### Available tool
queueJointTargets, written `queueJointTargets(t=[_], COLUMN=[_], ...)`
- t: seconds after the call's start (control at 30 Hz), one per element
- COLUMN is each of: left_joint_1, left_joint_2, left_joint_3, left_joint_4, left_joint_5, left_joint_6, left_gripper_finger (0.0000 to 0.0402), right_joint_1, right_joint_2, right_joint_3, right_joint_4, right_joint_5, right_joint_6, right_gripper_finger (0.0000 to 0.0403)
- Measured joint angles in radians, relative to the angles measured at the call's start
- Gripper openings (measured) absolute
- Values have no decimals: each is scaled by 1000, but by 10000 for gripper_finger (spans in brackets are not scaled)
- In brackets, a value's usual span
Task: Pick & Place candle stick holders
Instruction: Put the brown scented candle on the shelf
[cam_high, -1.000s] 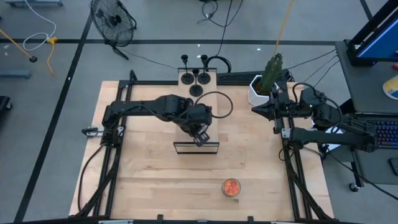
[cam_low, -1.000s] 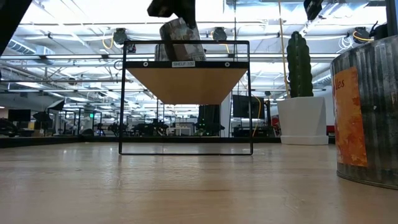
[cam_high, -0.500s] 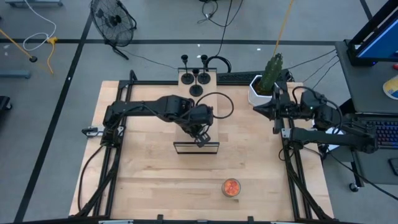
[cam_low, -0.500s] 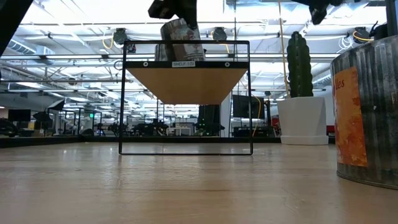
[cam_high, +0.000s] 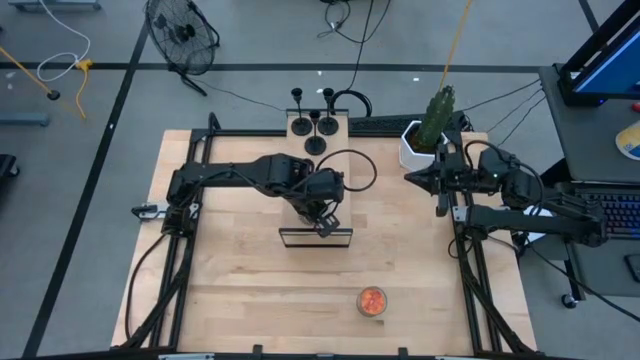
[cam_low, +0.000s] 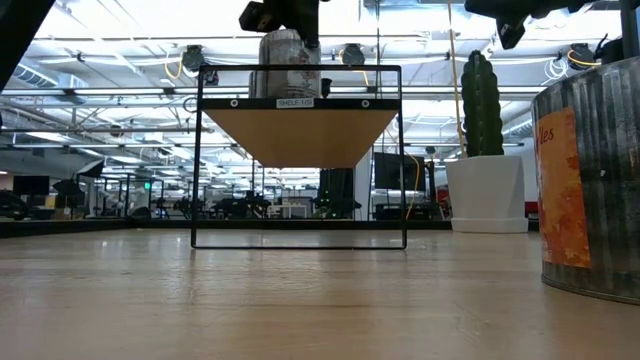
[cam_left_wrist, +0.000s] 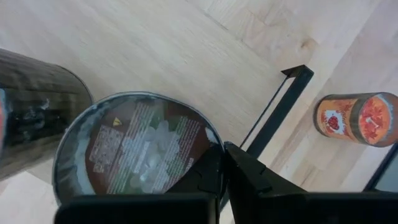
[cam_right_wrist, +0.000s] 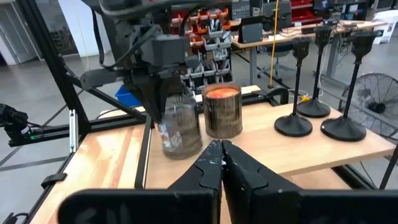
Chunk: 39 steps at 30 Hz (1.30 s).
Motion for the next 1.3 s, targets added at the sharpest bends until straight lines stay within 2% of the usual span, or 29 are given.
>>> queueJointTargets(t=[0.33, 0.97, 1.3], left_joint_1=[0, 29, 39], left_joint_2=[0, -2, -2], left_joint_3=[0, 0, 0], left_joint_4=[7, 50, 50], left_joint_5=[3, 102, 106], left_joint_6=[-4, 37, 42], left_gripper_finger=[20, 22, 22], right_joint_1=[0, 0, 0], right_joint_2=[0, 0, 0], right_joint_3=[0, 0, 0], right_joint_4=[14, 14, 14], right_joint_5=[0, -3, -4], right_joint_6=[0, 15, 15], right_gripper_finger=[0, 0, 0])
